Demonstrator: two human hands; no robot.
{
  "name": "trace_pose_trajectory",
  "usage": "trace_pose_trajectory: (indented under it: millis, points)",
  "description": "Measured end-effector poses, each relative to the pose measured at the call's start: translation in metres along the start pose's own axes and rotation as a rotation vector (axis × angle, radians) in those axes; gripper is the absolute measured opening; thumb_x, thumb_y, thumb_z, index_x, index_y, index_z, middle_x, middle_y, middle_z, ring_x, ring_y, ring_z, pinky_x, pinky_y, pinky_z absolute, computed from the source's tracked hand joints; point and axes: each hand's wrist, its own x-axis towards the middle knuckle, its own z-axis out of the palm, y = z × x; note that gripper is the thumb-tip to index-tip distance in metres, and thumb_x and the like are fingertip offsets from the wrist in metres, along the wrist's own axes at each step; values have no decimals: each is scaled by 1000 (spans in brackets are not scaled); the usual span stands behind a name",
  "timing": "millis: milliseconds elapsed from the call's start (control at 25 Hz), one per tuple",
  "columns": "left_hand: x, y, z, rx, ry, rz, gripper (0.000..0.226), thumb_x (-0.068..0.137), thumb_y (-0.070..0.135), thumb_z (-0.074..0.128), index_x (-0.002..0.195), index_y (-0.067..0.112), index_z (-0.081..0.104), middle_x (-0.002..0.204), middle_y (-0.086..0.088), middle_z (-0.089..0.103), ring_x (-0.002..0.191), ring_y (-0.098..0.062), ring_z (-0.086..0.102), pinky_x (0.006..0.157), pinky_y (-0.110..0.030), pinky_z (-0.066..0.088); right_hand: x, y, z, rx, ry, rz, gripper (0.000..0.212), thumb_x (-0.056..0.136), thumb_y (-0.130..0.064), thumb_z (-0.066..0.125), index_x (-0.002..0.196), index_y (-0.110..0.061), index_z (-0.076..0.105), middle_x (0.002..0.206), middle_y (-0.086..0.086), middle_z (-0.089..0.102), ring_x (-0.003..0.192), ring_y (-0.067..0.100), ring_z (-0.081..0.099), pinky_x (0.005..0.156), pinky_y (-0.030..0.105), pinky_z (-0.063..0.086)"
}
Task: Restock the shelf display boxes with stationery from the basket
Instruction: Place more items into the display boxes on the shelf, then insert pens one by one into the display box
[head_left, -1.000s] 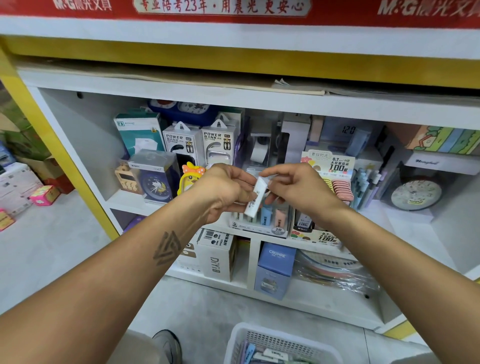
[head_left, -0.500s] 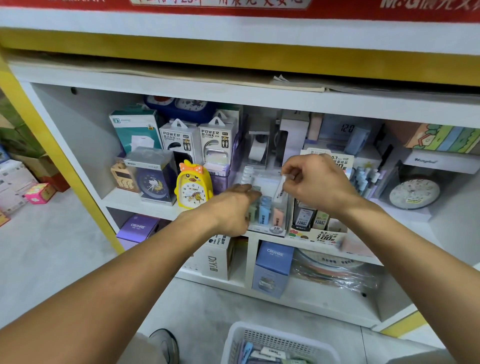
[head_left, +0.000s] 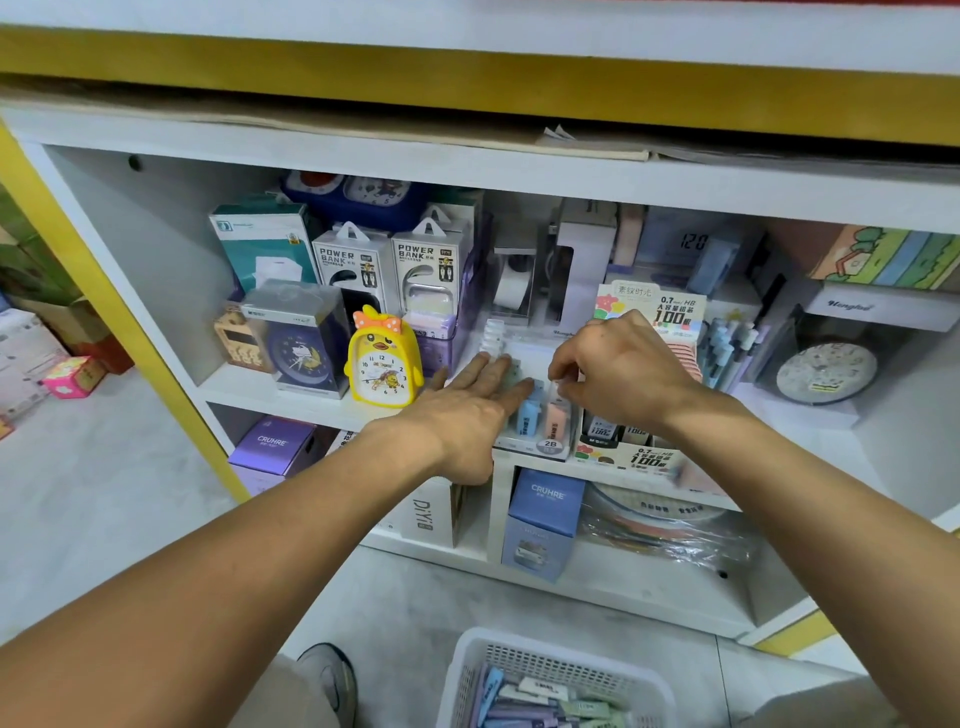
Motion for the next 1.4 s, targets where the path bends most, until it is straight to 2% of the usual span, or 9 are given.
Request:
trace_pose_trajectory:
  millis: [200,440,680,800,880,960,1120,1240,1400]
  points:
    - [1,-1,2,-7,10,51,99,82,14,55,158,26,-7,166,-2,-13,153,-18,-6,122,-41,6,2,4,0,23,-19,-7,16,86,-18,68,96,-27,77,96,-12,75,94,14,64,101,36,36]
    - [3,0,2,-20,-5,46,98,82,14,55,158,25,-6,166,-3,-12,153,-17,-5,123,-41,8,2,4,14,-45,-31,-41,9,89,-18,69,91,-25,73,91,-8,72,91,19,62,89,34,32]
    - [-3,7,-7,-24,32,25,88,83,9,53,158,20,8,166,-6,2,152,-21,9,122,-43,17,-10,1,6,-51,-20,-21,31,93,-17,55,118,-28,69,119,-3,67,114,22,53,102,43,40]
    - [-19,24,-10,-55,386,99,54,77,4,51,131,10,51,133,-12,50,128,-30,47,95,-39,46,-40,-17,1,357,112,115,26,83,-21,55,98,-30,74,94,-8,73,84,9,66,78,26,54]
    - [-26,44,3,-109,555,117,32,74,7,51,104,13,61,106,-11,59,106,-33,57,71,-35,42,-69,-28,19,530,97,197,25,74,-20,53,85,-25,76,78,-8,72,70,6,64,63,18,49]
    - [-29,68,35,-152,396,140,22,75,11,52,93,17,62,99,-11,64,97,-33,61,66,-33,41,-102,-29,56,483,-148,232,24,76,-14,57,88,-20,77,83,0,74,76,14,66,67,22,49]
    - [-19,99,129,57,-330,240,29,85,11,56,112,5,66,113,-15,67,103,-32,62,79,-38,53,-170,-16,152,250,-815,211,31,85,-9,59,111,-15,73,99,3,73,89,18,69,78,28,56]
    - [-13,111,203,39,-533,208,26,89,19,64,109,3,58,117,-16,63,101,-30,61,74,-33,48,-219,-7,229,200,-915,305,32,88,-9,60,119,-6,68,120,13,67,109,30,63,93,38,55]
    - [-21,127,300,-57,-570,176,35,83,11,66,115,1,57,117,-20,61,103,-33,62,76,-36,51,-273,-7,302,488,-900,556,31,91,5,56,121,12,54,105,18,63,109,46,60,79,23,51]
